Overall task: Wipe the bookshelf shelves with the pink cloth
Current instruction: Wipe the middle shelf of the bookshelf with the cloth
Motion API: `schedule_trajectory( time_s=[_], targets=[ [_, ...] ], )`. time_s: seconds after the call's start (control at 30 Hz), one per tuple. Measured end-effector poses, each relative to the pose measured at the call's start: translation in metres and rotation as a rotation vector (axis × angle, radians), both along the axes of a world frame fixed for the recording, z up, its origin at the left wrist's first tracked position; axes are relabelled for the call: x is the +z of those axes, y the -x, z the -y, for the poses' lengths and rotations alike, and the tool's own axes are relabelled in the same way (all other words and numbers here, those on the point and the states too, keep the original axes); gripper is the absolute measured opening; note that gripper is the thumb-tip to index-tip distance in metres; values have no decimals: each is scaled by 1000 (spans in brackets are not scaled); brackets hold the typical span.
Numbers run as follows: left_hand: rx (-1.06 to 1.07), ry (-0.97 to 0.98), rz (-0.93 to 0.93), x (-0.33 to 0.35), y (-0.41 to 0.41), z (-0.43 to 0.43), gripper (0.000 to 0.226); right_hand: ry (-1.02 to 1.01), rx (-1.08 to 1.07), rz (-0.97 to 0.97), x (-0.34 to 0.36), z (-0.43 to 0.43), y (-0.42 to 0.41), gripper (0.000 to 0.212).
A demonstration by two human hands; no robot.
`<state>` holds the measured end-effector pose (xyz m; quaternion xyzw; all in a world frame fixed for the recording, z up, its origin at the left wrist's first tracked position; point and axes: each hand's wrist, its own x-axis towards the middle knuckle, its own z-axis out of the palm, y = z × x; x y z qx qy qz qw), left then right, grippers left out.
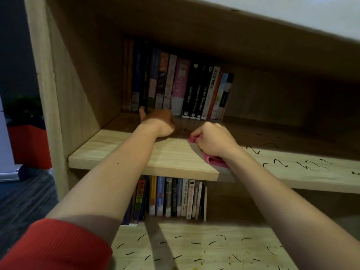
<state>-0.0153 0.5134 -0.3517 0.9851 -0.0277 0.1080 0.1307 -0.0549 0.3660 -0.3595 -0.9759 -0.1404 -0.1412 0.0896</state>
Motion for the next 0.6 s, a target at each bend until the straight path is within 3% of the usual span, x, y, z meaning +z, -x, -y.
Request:
schedule_trajectory(
  time_s=[0.17,0.3,0.43,0.53,0.6],
  targets=[
    [-116,5,-84,-10,-22,-16,42,23,-40,-139,12,8,-38,34],
    [-151,-2,-155,-13,-33,-18,71,45,-62,-139,16,-2,-68,29],
    [-138,-44,-165,-8,-42,-21,49,-13,94,-165,16,-15,-76,31],
    [-188,-10,-219,-7,-45,-27,78,-58,84,-191,20,-6,-79,28],
    [-195,1,-232,-6,-41,-26,76,23,-1,-128,18,-7,-85,27]
  ],
)
